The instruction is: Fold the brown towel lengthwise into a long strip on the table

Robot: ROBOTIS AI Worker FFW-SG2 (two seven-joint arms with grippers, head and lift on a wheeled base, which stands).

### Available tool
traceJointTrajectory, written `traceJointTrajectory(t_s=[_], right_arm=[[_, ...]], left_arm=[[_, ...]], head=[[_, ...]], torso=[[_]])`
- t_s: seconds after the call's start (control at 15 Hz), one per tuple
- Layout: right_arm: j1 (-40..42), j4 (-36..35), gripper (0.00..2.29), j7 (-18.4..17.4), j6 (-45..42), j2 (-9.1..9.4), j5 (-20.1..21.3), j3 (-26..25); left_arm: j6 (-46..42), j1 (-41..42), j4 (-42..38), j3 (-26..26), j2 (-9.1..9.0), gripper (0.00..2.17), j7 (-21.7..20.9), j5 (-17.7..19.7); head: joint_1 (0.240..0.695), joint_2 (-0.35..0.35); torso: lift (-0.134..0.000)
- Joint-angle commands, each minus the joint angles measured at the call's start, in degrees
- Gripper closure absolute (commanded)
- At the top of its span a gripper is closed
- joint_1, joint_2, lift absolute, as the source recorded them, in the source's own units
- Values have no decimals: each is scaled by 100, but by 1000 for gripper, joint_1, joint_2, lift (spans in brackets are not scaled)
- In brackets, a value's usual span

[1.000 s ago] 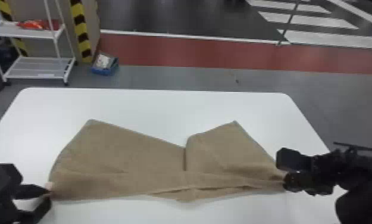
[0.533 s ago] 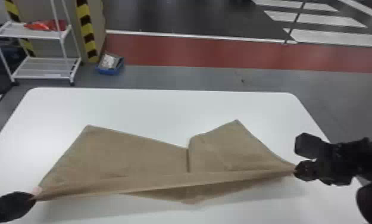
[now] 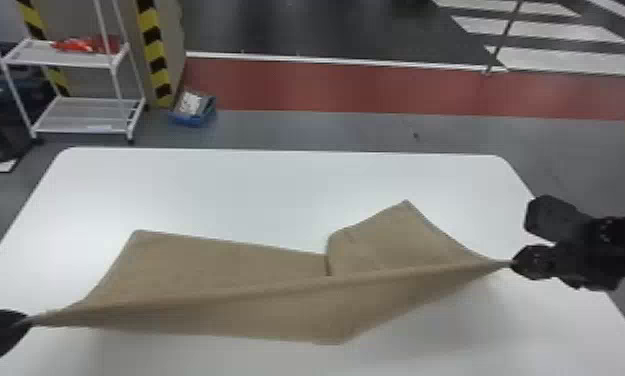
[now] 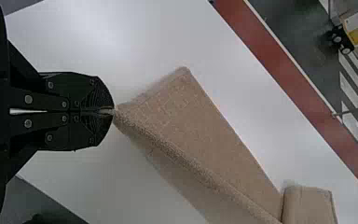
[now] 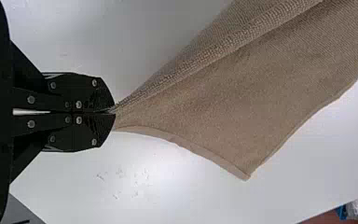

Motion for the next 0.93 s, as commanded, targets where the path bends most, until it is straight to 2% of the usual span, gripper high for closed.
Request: traceJointTrajectory(t_s=[0.0, 0.13, 0.27, 0.4, 0.53, 0.67, 0.73, 0.87], right_arm=[[-285, -159, 1912, -332, 461, 64, -342, -192], [-751, -159, 1916, -736, 1059, 195, -597, -34], [-1375, -53, 1916, -1184, 1498, 398, -799, 424], [-2192, 509, 1916, -1782, 1797, 723, -931, 942], [-2966, 1230, 1916, -2380, 1868, 1066, -1098, 1258], [-3704, 1854, 1916, -2968, 1955, 1373, -1327, 1364], [-4012, 2003, 1916, -3144, 1955, 1444, -1423, 1311], [-4328, 2083, 1916, -3250, 1973, 1417, -1713, 1056]], left_arm=[[435, -246, -224, 206, -7, 1470, 99, 123], [1085, -756, -250, 232, -7, 1474, 406, 202], [1683, -1354, -4, 30, 11, 1474, 969, 387], [2245, -2206, 620, -462, 37, 1474, 1742, 413], [2562, -3112, 1516, -857, 46, 1474, 2375, 431], [2808, -3867, 2246, -1007, 55, 1474, 2955, 888], [2825, -4105, 2325, -1060, 55, 1474, 3228, 896], [3036, -4307, 2184, -1024, 72, 1474, 3544, 1178]], head=[[695, -118], [695, -107], [695, -71], [695, -32], [692, 15], [643, 30], [622, 33], [570, 37]], torso=[[-93], [-93], [-93], [-93], [-93], [-93], [-93], [-93]])
